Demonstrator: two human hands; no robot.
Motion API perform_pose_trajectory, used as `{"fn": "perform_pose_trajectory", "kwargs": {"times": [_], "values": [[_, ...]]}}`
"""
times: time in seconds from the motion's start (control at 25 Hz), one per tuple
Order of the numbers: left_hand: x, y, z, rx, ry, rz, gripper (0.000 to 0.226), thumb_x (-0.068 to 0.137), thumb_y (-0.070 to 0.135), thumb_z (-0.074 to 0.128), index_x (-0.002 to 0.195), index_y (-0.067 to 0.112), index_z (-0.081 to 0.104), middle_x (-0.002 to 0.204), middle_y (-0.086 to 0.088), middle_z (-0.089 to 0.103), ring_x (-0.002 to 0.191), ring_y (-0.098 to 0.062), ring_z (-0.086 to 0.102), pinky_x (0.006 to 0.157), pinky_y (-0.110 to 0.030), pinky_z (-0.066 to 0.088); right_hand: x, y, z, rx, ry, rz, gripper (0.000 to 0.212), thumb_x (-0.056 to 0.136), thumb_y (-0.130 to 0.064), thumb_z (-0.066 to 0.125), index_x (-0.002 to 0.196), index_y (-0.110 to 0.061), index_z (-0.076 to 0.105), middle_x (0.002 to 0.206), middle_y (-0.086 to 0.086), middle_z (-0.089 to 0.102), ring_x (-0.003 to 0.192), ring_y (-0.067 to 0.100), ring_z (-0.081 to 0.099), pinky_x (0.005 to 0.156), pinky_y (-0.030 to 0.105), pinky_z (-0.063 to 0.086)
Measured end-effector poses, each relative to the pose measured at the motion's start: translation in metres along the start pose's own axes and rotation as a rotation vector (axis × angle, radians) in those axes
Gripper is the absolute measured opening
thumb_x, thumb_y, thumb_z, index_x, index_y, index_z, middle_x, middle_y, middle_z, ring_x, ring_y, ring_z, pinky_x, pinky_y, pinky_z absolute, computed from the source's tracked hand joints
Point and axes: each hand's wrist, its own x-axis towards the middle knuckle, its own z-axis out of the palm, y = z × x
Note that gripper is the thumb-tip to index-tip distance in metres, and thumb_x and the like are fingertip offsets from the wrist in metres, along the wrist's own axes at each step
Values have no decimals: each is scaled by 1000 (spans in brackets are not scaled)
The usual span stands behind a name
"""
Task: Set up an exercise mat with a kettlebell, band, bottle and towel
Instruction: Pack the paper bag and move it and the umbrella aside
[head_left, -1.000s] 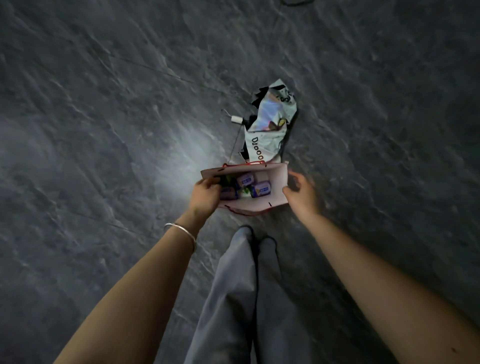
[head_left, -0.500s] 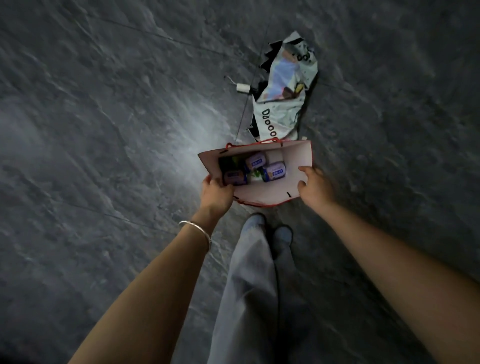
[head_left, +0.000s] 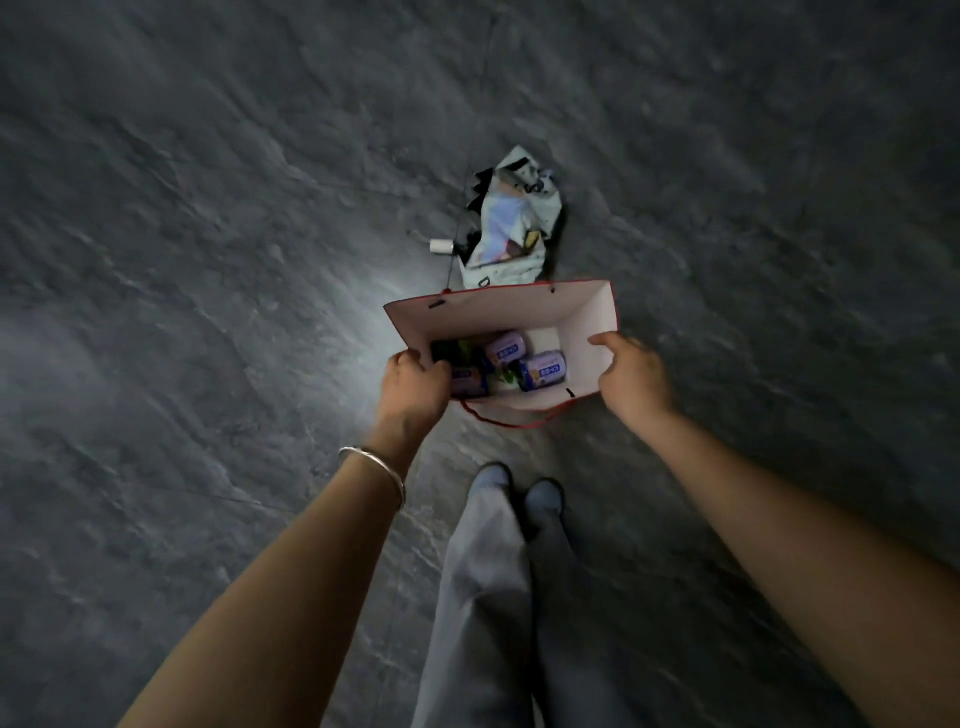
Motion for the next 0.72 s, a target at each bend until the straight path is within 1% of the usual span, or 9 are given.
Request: {"fn": "perform_pose_trajectory", "kwargs": {"times": [0.08, 0.12, 0.16, 0.24, 0.36, 0.44, 0.6, 0.68, 0.72], "values": [[-17, 34, -7, -47, 0, 32, 48, 75, 36, 45, 101, -1, 60, 118, -24, 57, 107, -41, 54, 89, -45, 45, -8, 7, -35, 31, 54, 7, 52, 79, 8, 45, 124, -15, 57, 125, 16, 57, 109, 36, 55, 90, 45, 48], [-26, 53, -10, -84, 2, 45, 46, 70, 38, 42, 90, 1, 61, 108, -25, 62, 99, -42, 56, 83, -45, 46, -12, 11, -55, 55, 83, 22, 52, 79, 9, 45, 124, -15, 57, 125, 15, 57, 108, 35, 55, 90, 44, 49], [-37, 75, -13, -103, 10, 65, 42, 69, 37, 42, 84, 3, 62, 102, -23, 64, 95, -42, 57, 81, -45, 47, -16, 15, -77, 80, 116, 34, 53, 80, 10, 45, 123, -16, 57, 125, 14, 57, 108, 34, 55, 90, 44, 49], [-62, 123, -17, -91, 29, 109, 41, 72, 37, 43, 89, 6, 63, 102, -19, 63, 96, -40, 56, 87, -45, 49, -20, 24, -125, 122, 178, 51, 53, 80, 10, 43, 123, -18, 58, 126, 13, 58, 109, 33, 55, 90, 44, 50], [-102, 201, -14, -81, 43, 179, 49, 69, 37, 41, 97, 5, 65, 107, -19, 62, 102, -39, 56, 91, -47, 47, -23, 41, -204, 177, 216, 83, 52, 81, 8, 40, 121, -19, 59, 126, 12, 58, 108, 34, 55, 86, 40, 50], [-126, 250, -12, -67, 40, 212, 45, 74, 34, 43, 96, 1, 64, 105, -23, 64, 99, -41, 57, 89, -47, 48, -25, 49, -257, 167, 205, 67, 52, 80, 8, 40, 120, -18, 60, 124, 13, 59, 108, 34, 55, 85, 36, 48], [-180, 366, 4, -78, 46, 285, 35, 86, 25, 45, 96, -3, 64, 99, -25, 64, 94, -41, 59, 82, -43, 49, -13, 76, -386, 113, 243, 40, 51, 79, 5, 43, 119, -21, 60, 123, 13, 61, 110, 35, 55, 85, 37, 45], [-196, 420, 17, -95, 36, 330, 33, 89, 23, 45, 100, -2, 64, 109, -26, 63, 103, -41, 58, 88, -43, 48, -2, 95, -442, 115, 285, 33, 51, 81, 4, 42, 120, -23, 60, 121, 14, 62, 110, 36, 55, 85, 37, 45], [-204, 451, 26, -102, 27, 363, 32, 90, 23, 45, 99, -1, 64, 113, -26, 62, 104, -41, 57, 90, -42, 47, 5, 108, -471, 124, 306, 29, 50, 81, 3, 41, 119, -24, 60, 120, 15, 63, 109, 36, 56, 85, 38, 47]]}}
